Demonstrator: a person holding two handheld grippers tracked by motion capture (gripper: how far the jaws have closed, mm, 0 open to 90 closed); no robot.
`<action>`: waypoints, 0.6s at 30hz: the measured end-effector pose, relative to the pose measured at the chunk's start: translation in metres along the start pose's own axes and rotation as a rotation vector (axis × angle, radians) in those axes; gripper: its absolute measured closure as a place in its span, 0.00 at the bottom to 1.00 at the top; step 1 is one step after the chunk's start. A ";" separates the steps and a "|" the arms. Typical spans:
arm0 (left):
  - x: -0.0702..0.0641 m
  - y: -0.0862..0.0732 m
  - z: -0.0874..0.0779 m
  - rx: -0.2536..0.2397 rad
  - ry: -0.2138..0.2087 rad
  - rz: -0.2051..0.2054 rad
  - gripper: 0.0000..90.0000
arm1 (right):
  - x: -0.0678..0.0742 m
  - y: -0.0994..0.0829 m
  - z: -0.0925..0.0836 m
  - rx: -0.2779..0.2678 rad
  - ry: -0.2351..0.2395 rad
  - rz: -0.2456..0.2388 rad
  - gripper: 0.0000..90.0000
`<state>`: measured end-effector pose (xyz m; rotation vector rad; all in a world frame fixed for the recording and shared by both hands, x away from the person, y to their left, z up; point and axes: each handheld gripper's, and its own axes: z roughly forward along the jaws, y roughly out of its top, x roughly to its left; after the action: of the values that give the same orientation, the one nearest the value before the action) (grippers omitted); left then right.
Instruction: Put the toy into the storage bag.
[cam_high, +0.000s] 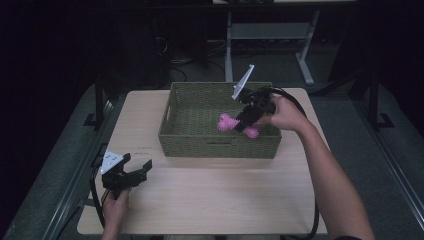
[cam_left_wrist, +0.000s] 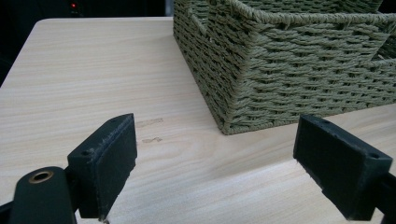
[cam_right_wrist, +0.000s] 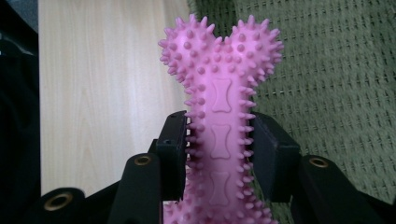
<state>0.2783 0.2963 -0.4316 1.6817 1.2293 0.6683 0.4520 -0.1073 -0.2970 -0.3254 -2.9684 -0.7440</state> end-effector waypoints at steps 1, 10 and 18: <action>0.000 0.000 0.000 0.001 0.000 0.000 0.14 | -0.002 0.000 0.001 0.001 0.002 0.002 0.65; 0.001 0.000 0.000 0.002 0.001 -0.004 0.14 | -0.020 0.002 0.006 0.020 -0.003 0.023 0.65; 0.001 0.000 0.000 0.002 -0.003 -0.005 0.14 | -0.033 0.001 0.019 0.037 -0.004 0.046 0.65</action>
<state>0.2788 0.2967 -0.4319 1.6799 1.2322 0.6616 0.4844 -0.1041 -0.3166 -0.3917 -2.9639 -0.6828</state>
